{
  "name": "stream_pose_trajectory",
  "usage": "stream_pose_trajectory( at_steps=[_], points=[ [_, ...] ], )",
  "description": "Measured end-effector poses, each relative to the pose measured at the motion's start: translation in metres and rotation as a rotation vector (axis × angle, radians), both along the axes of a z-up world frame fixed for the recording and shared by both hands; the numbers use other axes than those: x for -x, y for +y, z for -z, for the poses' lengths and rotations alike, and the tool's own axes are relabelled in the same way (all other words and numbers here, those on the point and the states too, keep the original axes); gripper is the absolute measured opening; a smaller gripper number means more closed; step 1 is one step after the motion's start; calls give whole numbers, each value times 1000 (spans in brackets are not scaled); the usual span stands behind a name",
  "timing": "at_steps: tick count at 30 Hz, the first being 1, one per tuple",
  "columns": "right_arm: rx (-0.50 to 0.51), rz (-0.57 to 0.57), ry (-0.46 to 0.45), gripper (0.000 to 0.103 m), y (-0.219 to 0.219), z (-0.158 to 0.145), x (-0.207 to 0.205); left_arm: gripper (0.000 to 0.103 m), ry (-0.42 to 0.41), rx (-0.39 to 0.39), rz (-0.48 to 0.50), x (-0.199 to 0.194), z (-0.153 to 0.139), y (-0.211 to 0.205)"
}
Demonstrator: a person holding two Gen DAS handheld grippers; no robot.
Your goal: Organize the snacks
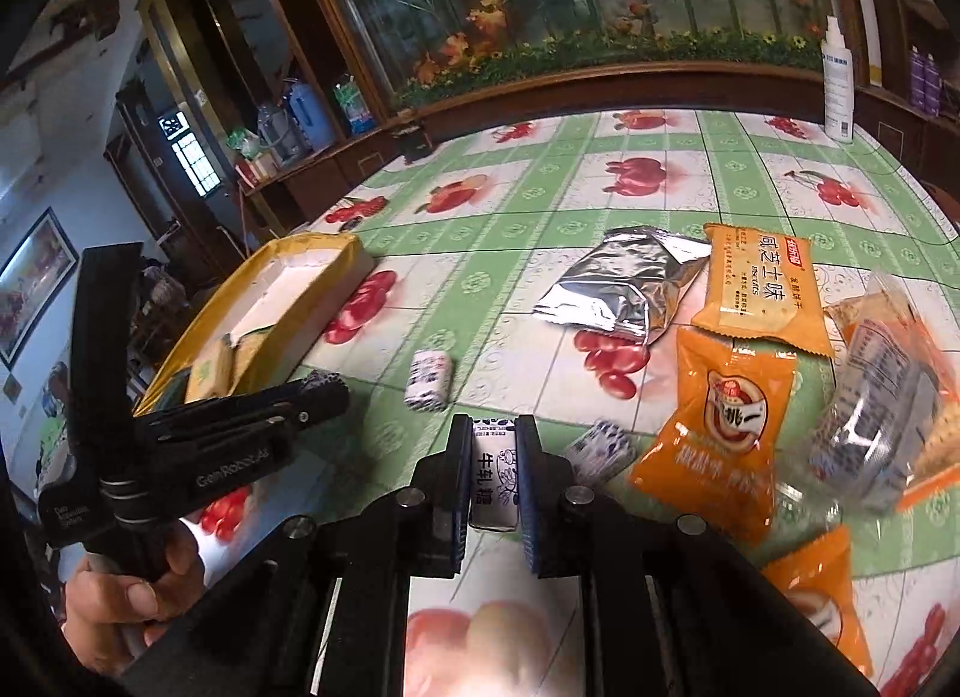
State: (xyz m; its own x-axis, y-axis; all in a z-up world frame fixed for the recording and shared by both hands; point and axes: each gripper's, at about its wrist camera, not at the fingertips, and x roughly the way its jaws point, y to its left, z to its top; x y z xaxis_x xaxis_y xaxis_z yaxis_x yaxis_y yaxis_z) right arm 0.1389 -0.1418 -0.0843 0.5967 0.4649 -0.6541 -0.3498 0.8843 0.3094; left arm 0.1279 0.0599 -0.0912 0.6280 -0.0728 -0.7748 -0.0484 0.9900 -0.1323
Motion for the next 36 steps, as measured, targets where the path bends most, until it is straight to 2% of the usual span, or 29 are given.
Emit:
stream_pose_trajectory(
  at_steps=[8,16,31,36],
  points=[
    [19,-83,-38,14,28,-9,38,28,-67,-67,-91,48,-19,10],
    [25,-129,-59,15,47,-16,62,29,-101,-129,-135,72,-28,14],
    [45,-176,-72,16,70,-20,74,29,-130,-131,-191,90,-34,36],
    [95,-185,-46,18,80,-7,70,29,-122,-121,-207,91,-30,45]
  ],
)
